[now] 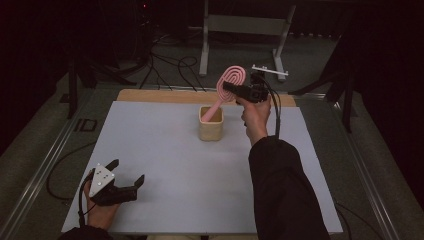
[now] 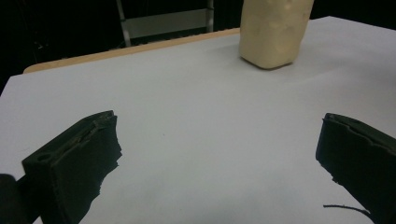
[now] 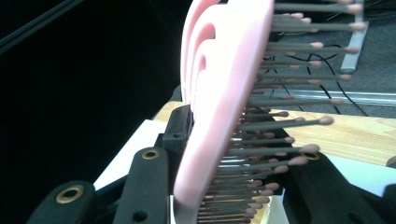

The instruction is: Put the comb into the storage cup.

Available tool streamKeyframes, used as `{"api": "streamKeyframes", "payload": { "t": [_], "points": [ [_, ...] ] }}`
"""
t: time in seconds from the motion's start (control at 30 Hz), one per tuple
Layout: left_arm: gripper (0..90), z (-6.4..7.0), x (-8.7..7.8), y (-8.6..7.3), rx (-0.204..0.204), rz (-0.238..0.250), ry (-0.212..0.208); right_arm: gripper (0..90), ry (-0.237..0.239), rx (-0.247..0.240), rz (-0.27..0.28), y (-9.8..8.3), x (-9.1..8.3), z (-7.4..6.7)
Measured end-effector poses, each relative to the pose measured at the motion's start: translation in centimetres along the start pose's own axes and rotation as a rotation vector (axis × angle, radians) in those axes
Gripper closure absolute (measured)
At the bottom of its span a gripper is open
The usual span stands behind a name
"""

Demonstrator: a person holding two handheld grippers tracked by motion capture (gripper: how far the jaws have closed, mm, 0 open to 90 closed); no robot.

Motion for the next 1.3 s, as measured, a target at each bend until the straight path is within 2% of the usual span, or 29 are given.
{"api": "streamKeyframes", "payload": {
  "t": [0.6,0.83,1.3],
  "points": [
    [0.1,0.0,0.0,0.0,-0.001,-0.001,0.0,63.2,-0.01,-0.02,-0.016,-0.5,0.6,-0.3],
    [0.1,0.0,0.0,0.0,0.0,-0.001,0.0,63.2,-0.034,-0.058,-0.036,-1.0,1.1,-0.6],
    [0.1,0.0,0.0,0.0,0.001,-0.002,-0.001,63.2,-0.038,-0.071,-0.045,-1.3,1.5,-0.7]
  ]
}}
Point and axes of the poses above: each handheld gripper's, and its own axes: x roughly forward along the jaws, y roughly out of its top, z roughly to its right, the point moved 5 cm from there along x, roughly forward along the jaws, and after that the axes turned 2 degrees about x, right-handed, at the moved point
